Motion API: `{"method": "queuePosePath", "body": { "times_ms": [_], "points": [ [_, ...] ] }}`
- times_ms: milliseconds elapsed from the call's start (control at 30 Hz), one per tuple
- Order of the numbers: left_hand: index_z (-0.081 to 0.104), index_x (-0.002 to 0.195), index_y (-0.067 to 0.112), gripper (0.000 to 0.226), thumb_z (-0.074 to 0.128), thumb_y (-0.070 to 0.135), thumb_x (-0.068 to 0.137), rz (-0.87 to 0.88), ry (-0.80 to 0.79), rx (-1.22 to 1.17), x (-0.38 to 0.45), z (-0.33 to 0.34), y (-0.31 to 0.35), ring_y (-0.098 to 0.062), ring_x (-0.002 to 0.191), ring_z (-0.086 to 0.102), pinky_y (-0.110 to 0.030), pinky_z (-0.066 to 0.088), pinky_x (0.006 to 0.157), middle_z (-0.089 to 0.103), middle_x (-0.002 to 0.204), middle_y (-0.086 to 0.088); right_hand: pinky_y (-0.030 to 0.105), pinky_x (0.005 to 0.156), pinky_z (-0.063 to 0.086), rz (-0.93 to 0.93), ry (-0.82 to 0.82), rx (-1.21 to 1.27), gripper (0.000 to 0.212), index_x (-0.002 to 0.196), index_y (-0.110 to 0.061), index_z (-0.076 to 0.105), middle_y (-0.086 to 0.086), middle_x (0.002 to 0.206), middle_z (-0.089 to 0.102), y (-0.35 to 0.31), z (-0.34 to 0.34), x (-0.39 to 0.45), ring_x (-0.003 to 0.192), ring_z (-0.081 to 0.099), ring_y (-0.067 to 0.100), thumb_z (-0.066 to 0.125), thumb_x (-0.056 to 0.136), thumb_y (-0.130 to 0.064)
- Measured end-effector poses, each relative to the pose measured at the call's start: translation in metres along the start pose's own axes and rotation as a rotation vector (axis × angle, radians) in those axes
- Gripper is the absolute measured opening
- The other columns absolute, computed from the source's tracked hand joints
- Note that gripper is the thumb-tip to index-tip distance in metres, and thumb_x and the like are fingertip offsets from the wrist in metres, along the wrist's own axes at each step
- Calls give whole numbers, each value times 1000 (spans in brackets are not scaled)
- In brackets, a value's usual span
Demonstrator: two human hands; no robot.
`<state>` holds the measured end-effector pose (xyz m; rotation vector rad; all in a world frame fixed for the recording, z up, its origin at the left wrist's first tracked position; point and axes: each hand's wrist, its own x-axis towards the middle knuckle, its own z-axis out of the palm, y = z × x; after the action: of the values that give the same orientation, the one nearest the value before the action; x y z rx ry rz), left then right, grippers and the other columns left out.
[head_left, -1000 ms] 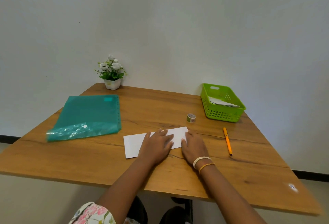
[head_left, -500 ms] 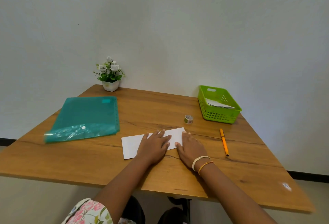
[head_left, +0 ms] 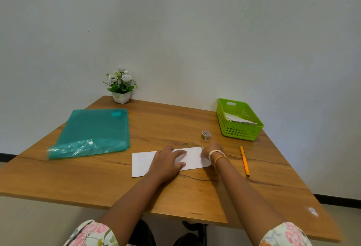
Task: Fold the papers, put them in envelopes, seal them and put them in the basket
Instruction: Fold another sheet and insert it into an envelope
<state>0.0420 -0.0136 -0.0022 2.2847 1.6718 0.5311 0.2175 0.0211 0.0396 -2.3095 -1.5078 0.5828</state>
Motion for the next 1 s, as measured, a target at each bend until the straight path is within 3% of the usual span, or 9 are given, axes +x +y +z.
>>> {"method": "queuePosePath", "body": {
  "times_ms": [167, 267, 333, 400, 533, 633, 767, 867, 1000],
  "points": [
    [44, 139, 35, 55, 61, 46, 88, 21, 95, -47, -7, -3, 0, -17, 128, 41, -34, 34, 107, 43, 142, 2, 35, 96, 50, 144, -155, 262, 61, 130, -6, 50, 13, 126, 56, 1, -10, 7, 114, 56, 28, 77, 77, -18],
    [52, 132, 34, 45, 61, 41, 89, 84, 204, -6, -10, 1, 4, -19, 128, 42, -35, 35, 108, 44, 143, 0, 37, 79, 54, 229, -251, 707, 49, 120, -9, 55, 10, 97, 60, 5, -7, 4, 85, 60, 25, 75, 79, -28],
    [55, 129, 32, 39, 59, 40, 90, 177, 254, -26, -11, 5, 8, -18, 122, 48, -28, 42, 98, 47, 140, 1, 33, 66, 53, 287, -294, 929, 39, 109, -10, 60, 9, 88, 63, 6, -6, 2, 77, 62, 24, 65, 85, -41],
    [50, 132, 32, 45, 57, 46, 90, 217, 227, -76, -13, 6, 17, -14, 117, 52, -24, 46, 90, 47, 139, 4, 34, 58, 55, 323, -300, 1077, 26, 102, -7, 59, 11, 82, 63, 5, -6, -1, 73, 63, 26, 53, 93, -30],
    [17, 150, 35, 82, 62, 54, 84, 160, 140, -98, -11, 7, 30, -17, 125, 47, -29, 50, 93, 34, 149, 4, 44, 69, 58, 287, -308, 1093, 21, 108, 6, 60, 20, 86, 64, 1, -4, -10, 80, 65, 34, 56, 88, 0],
    [6, 150, 40, 87, 65, 40, 86, 181, 141, -42, -10, 6, 35, -19, 122, 52, -30, 53, 90, 35, 150, -2, 30, 50, 50, 242, -270, 1026, 3, 83, 1, 60, 15, 72, 61, -8, -6, -20, 63, 60, 24, 62, 85, 2],
    [19, 151, 32, 68, 56, 23, 94, 184, 274, -25, -11, 5, 36, -17, 111, 60, -25, 53, 85, 50, 141, -3, 27, 53, 43, 166, -248, 1077, 18, 70, -7, 54, 10, 67, 56, -14, -4, -28, 59, 54, 18, 64, 83, 1],
    [35, 146, 31, 51, 50, 24, 98, 178, 379, -101, -6, -6, 36, -16, 93, 65, -28, 55, 74, 66, 113, -2, 23, 57, 42, 108, -343, 1204, 17, 74, -13, 57, 3, 70, 61, -15, -7, -36, 65, 57, 14, 64, 88, -18],
    [65, 100, 17, 18, 47, 16, 99, 22, 627, -464, 13, -43, 49, -6, 64, 55, -22, 44, 55, 60, 72, 4, 27, 66, 45, 30, -464, 1337, 30, 93, -16, 67, 1, 86, 69, -15, -7, -32, 77, 62, 13, 49, 95, -39]
  ]
}}
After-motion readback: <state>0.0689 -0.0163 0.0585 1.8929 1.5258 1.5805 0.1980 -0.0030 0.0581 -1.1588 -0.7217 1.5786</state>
